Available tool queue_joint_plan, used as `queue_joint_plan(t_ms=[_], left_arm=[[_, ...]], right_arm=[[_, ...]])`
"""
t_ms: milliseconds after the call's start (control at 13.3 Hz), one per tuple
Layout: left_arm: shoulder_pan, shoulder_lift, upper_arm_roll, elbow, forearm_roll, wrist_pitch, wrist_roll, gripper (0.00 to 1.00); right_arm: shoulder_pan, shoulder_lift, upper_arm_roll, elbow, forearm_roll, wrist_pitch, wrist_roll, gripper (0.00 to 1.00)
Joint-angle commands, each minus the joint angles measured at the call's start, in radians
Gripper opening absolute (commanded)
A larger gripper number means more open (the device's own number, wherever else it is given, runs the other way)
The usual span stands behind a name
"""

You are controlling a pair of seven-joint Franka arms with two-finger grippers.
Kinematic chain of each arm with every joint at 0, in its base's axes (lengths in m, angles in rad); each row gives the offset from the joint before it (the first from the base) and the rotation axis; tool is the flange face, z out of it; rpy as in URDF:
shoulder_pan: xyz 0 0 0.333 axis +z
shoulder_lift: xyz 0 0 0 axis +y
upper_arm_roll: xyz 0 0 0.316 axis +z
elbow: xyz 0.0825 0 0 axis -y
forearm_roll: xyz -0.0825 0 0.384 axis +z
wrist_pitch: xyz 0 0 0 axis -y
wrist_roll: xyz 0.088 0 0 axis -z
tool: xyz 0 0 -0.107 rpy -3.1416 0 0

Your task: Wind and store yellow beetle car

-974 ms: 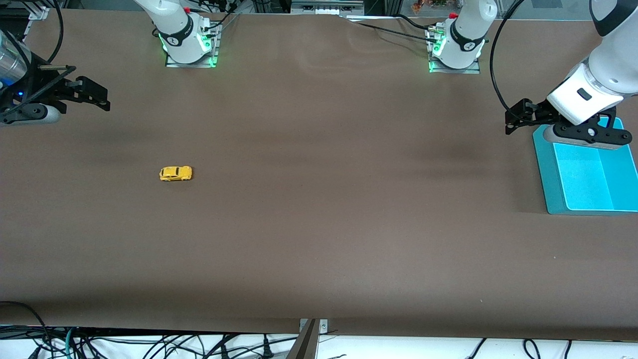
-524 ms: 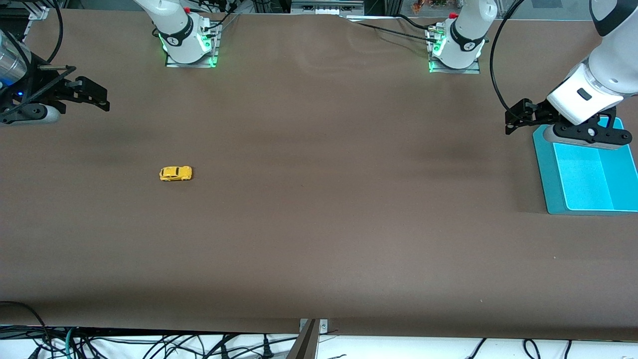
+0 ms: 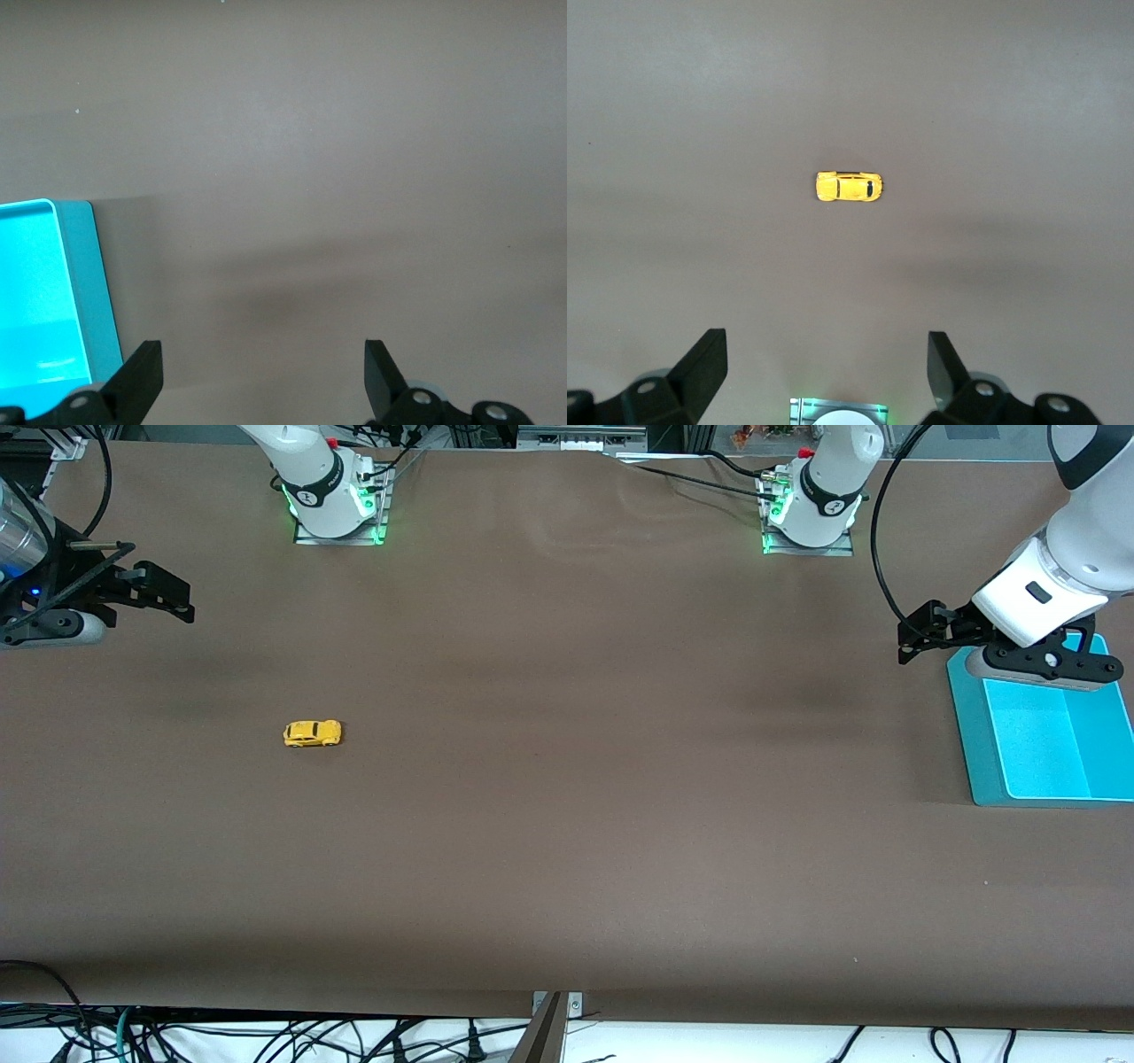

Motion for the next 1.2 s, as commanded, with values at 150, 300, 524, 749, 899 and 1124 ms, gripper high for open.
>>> queue_joint_plan(t_ms=[150,300,524,749,899,1124], left_arm=[[0.005,0.011,-0.01,0.031,0.023,-0.025,-0.002,1.0],[0.005,0.011,-0.01,0.031,0.023,-0.025,-0.004,1.0],[0.004,0.011,-0.01,0.031,0.023,-0.025,-0.004,1.0],[0.004,0.011,-0.01,0.031,0.023,-0.025,-0.004,1.0],[0.004,0.011,-0.01,0.031,0.023,-0.025,-0.004,1.0],[0.004,0.011,-0.01,0.031,0.023,-0.025,-0.004,1.0]], right_arm=[[0.004,0.0,-0.007,0.005,-0.006,0.001,0.013,1.0],[0.013,0.017,0.002,0.005,-0.035,0.002,0.013,1.0],[0.007,0.022,-0.007,0.005,-0.024,0.002,-0.077,1.0],[0.01,0.087,0.002,-0.027,-0.024,0.02,-0.166,1.0],[0.01,0.114,0.003,-0.105,-0.027,0.118,-0.207,1.0],[0.025,0.133,0.003,-0.214,-0.029,0.256,-0.313,1.0]])
